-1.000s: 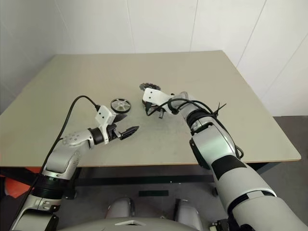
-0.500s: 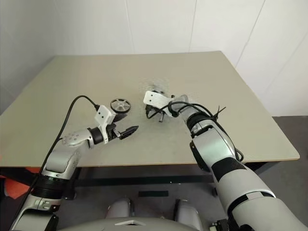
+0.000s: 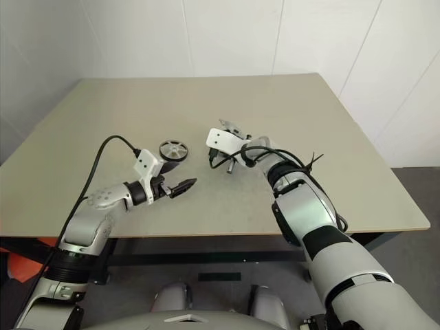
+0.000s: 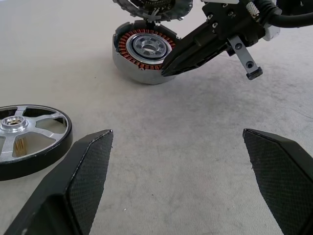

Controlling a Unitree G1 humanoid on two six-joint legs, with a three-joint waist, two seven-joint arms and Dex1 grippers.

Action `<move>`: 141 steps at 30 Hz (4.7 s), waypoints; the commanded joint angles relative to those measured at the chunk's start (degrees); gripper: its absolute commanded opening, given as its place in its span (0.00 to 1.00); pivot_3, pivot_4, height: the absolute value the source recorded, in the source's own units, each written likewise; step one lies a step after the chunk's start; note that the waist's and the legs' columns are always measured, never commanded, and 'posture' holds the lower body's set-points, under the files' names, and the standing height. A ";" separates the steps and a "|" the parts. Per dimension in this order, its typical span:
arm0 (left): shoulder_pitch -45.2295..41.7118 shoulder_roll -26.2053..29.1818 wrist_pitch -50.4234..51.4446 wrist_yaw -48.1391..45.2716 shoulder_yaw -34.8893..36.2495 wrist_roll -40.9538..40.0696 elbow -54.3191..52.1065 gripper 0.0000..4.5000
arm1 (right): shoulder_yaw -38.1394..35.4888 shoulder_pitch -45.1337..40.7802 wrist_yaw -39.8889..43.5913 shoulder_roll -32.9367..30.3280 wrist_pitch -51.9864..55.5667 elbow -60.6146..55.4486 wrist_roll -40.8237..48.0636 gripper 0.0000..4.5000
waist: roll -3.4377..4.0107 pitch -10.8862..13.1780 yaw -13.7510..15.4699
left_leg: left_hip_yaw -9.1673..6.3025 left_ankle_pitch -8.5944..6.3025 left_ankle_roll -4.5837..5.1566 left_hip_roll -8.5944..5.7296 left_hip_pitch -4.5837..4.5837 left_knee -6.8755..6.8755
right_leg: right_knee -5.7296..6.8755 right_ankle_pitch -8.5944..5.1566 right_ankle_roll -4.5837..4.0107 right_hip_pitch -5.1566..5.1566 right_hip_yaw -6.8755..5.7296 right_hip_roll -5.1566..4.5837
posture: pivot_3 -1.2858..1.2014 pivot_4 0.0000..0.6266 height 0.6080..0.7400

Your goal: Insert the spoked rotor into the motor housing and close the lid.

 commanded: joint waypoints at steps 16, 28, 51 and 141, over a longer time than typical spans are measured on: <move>-2.32 -0.51 -1.64 -0.79 -0.12 0.30 1.07 1.00 | -1.76 11.44 19.29 -7.93 1.76 -26.10 6.20 0.01 | -0.02 0.01 0.13 | 0.00 -0.04 0.07 0.04 -0.22 -0.01 | -0.09 -0.06 -0.10 -0.15 -0.08 0.02 | 0.52 0.00 1.00; -1.92 -0.48 -1.81 -0.87 -0.24 0.10 1.28 1.00 | 0.29 20.94 23.61 -14.96 10.98 -51.40 6.28 0.01 | -0.05 0.02 0.57 | 0.00 -0.03 0.06 0.02 -0.19 -0.01 | -0.09 -0.06 -0.09 -0.14 -0.05 0.01 | 0.52 0.00 1.00; -1.76 -0.38 -2.10 -0.78 -0.25 0.16 1.61 1.00 | 5.79 26.89 21.07 -11.92 22.48 -64.48 6.92 0.01 | -0.07 0.03 0.27 | -0.01 0.00 0.02 0.02 -0.11 -0.03 | -0.06 -0.05 -0.08 -0.11 -0.02 0.03 | 0.52 0.00 1.00; -2.99 0.55 -2.83 -2.47 -0.35 0.64 3.98 1.00 | -19.04 7.24 -10.04 -8.19 12.67 -5.71 19.59 0.51 | -0.07 0.03 0.21 | 0.02 0.01 0.00 -0.05 0.07 -0.06 | -0.04 -0.06 -0.09 0.03 0.00 -0.01 | 0.52 0.00 1.00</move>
